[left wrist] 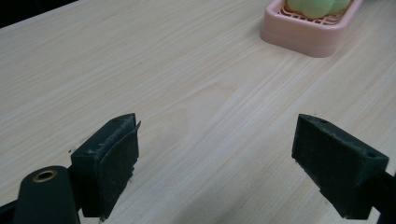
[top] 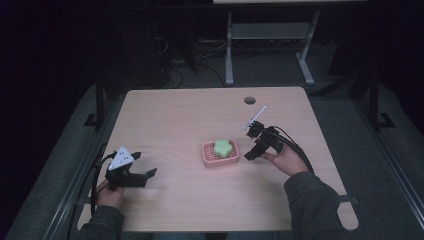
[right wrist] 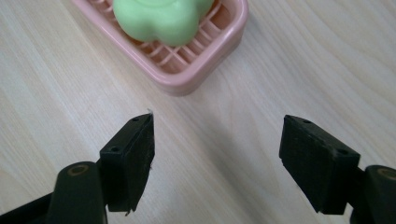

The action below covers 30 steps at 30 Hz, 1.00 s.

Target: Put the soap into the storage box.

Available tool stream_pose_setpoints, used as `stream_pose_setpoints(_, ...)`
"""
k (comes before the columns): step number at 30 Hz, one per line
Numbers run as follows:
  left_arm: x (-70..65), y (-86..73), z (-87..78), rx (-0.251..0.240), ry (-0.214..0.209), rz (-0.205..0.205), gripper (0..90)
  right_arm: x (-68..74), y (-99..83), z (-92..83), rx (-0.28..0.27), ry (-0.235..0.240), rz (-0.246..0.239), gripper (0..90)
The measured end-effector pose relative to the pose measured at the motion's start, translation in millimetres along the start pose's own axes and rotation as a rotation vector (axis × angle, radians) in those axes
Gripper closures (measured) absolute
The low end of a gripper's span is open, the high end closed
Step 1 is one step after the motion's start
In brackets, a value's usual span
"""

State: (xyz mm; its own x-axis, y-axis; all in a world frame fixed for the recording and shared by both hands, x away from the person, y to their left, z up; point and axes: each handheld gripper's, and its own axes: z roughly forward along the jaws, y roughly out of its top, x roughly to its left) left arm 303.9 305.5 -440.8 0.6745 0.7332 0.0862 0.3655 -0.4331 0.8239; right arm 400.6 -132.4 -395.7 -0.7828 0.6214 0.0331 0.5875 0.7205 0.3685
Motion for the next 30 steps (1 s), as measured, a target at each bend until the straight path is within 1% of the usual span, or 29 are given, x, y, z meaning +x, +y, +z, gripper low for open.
stream_pose_setpoints(2, 0.1, 0.0, -0.1, 0.001, 0.001, 0.001, 14.4, -1.2, -2.5, 0.2, 0.007, 0.002, 0.007, 26.2)
stream_pose_setpoints(4, 0.1, 0.0, -0.2, 0.001, 0.001, 0.001, 14.4, -1.6, -4.1, -0.7, 0.007, -0.002, 0.004, 26.2)
stream_pose_setpoints(12, 0.0, -0.1, -0.3, 0.000, 0.001, 0.001, 14.4, -0.2, -10.4, -8.3, -0.009, -0.006, 0.005, 26.3)
stream_pose_setpoints(14, -0.1, -0.1, -0.3, 0.001, 0.000, 0.002, 14.4, -0.6, -13.7, -8.7, -0.019, -0.003, 0.010, 26.3)
stream_pose_setpoints(21, -0.2, -0.3, 0.4, 0.001, 0.000, 0.004, 14.4, -2.3, -26.7, -6.4, -0.004, 0.002, 0.034, 26.0)
stream_pose_setpoints(22, -0.4, -0.4, 0.5, 0.001, -0.001, 0.002, 14.4, -1.8, -28.2, -6.7, -0.009, -0.002, 0.032, 26.1)
stream_pose_setpoints(23, -0.3, -0.4, 0.5, 0.003, -0.001, 0.002, 14.4, -1.7, -29.7, -7.5, -0.016, 0.006, 0.033, 26.2)
stream_pose_setpoints(26, -0.1, -0.4, -0.3, 0.006, 0.002, 0.004, 14.4, -2.3, -34.7, -7.7, -0.020, 0.010, 0.041, 26.1)
stream_pose_setpoints(29, 0.1, -0.7, -0.3, 0.006, 0.003, 0.002, 14.4, -1.4, -41.3, -6.8, -0.020, 0.010, 0.048, 26.1)
stream_pose_setpoints(30, 0.0, -0.7, -0.1, 0.008, 0.003, 0.001, 14.4, -1.6, -43.0, -6.3, -0.011, 0.012, 0.050, 26.0)
